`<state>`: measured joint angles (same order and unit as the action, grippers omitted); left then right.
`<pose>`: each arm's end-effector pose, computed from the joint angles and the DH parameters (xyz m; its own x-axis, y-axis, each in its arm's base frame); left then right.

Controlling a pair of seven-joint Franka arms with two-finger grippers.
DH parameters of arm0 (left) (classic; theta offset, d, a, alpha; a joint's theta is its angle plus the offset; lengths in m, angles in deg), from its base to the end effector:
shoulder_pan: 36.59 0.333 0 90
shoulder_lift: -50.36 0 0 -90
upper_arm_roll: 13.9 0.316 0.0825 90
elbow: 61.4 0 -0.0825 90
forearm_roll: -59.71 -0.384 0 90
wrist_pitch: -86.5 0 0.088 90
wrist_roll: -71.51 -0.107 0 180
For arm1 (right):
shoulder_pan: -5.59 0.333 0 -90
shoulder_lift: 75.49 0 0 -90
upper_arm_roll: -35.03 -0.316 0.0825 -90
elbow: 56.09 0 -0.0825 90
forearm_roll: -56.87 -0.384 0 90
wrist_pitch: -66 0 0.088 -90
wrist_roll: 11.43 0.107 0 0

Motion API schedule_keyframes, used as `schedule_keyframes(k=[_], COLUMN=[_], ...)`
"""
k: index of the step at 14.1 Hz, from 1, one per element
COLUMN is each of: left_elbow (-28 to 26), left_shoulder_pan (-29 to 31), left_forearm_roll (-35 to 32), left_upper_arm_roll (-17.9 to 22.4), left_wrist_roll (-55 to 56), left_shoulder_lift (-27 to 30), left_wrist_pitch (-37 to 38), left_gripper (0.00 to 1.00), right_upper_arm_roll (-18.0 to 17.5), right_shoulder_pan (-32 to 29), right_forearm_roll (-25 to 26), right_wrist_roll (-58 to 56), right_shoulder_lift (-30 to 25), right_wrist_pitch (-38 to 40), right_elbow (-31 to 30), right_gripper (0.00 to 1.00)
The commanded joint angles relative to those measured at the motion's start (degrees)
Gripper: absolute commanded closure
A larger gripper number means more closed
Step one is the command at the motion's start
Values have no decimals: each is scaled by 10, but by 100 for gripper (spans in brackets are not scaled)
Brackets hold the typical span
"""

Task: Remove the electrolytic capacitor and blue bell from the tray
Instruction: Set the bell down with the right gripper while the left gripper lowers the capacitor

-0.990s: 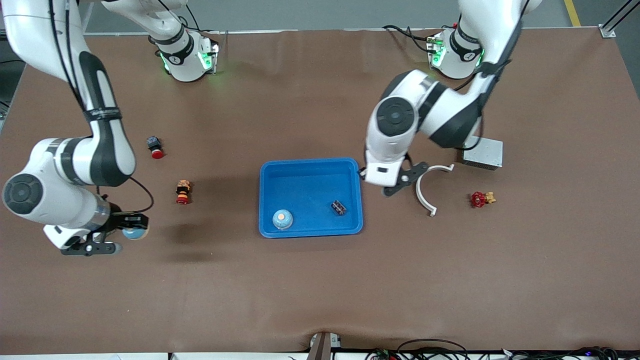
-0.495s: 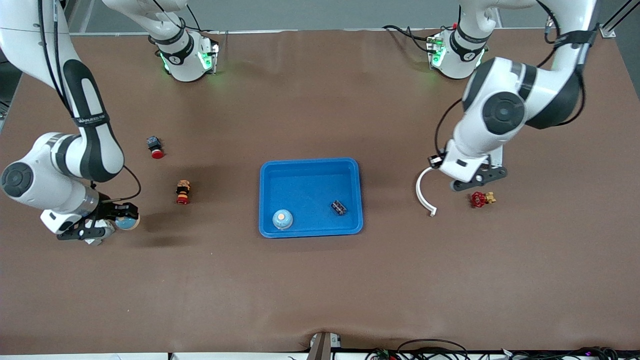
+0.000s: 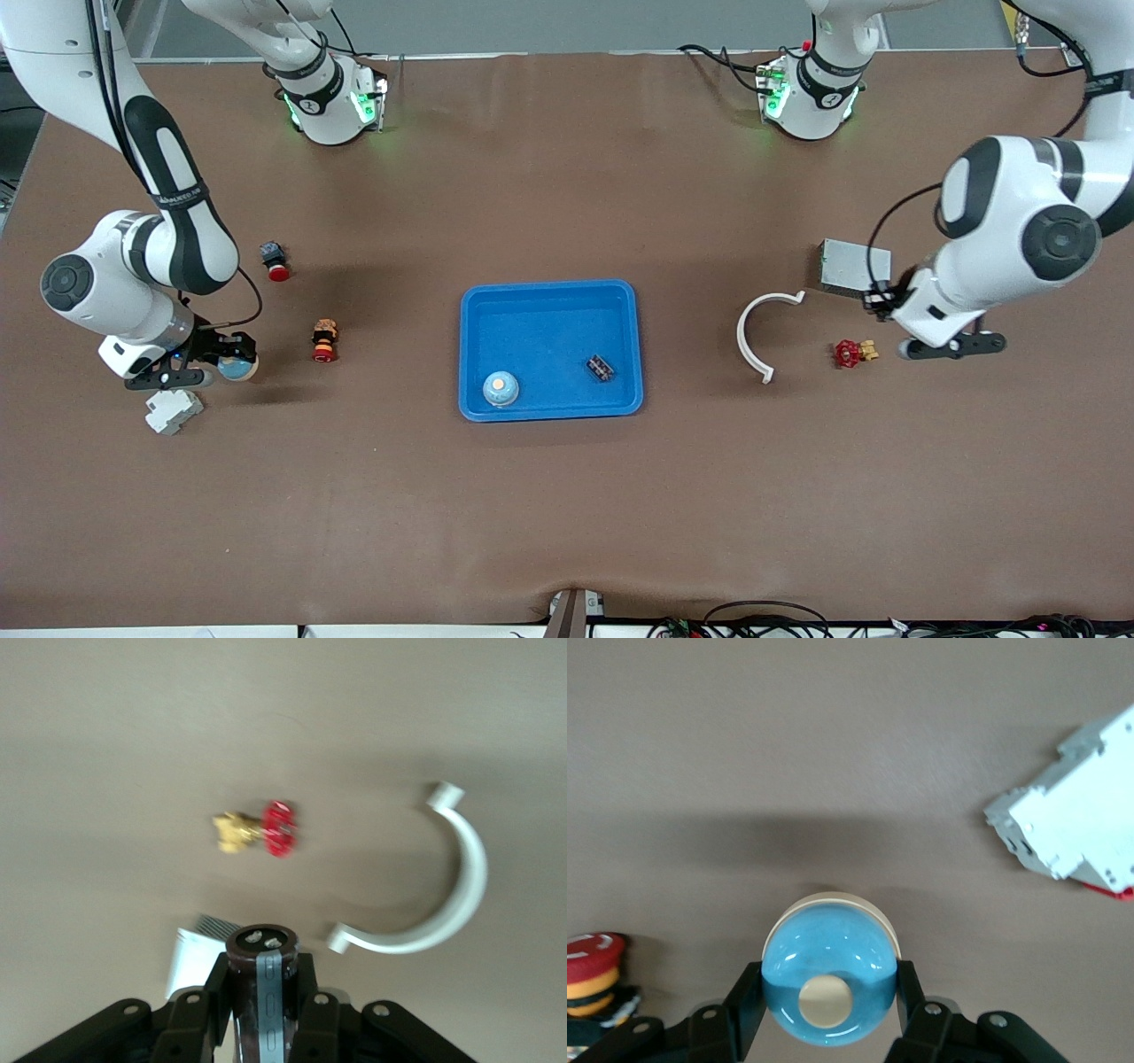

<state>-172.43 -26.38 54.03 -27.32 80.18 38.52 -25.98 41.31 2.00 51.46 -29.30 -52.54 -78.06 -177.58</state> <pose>0.5798 -0.0216 0.3682 0.9844 0.0544 -0.1671 0.0446 -0.9971 -0.0618 0.5685 -0.0995 0.2212 0.9974 0.0715 0.0007 0.0715 -0.9974 -0.0129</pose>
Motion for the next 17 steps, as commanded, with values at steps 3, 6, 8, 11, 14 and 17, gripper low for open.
schedule_keyframes(k=[3, 6, 8, 11, 14, 17], left_elbow=[-1, 1, 5, 13, 35, 37], left_shoulder_pan=[62, 74, 88, 100, 101, 101], left_forearm_roll=[-64, -79, -107, -123, -135, -135], left_upper_arm_roll=[-8, -5, -6, -6, -5, -4], left_wrist_roll=[-50, -69, -73, -80, -79, -79], left_shoulder_lift=[-65, -99, -121, -146, -184, -195], left_wrist_pitch=[-83, -120, -130, -144, -147, -157], left_gripper=[100, 100, 100, 100, 100, 100], right_upper_arm_roll=[-13, -14, -15, -16, -16, -18], right_shoulder_pan=[-35, -34, -32, -31, -26, -21], right_forearm_roll=[-13, -28, -28, -41, -51, -53], right_wrist_roll=[-36, -37, -36, -36, -36, -36], right_shoulder_lift=[-21, -19, -15, -11, -8, 5], right_wrist_pitch=[-54, -63, -77, -79, -85, -98], right_elbow=[-59, -66, -67, -67, -68, -67], right_gripper=[100, 100, 100, 100, 100, 100])
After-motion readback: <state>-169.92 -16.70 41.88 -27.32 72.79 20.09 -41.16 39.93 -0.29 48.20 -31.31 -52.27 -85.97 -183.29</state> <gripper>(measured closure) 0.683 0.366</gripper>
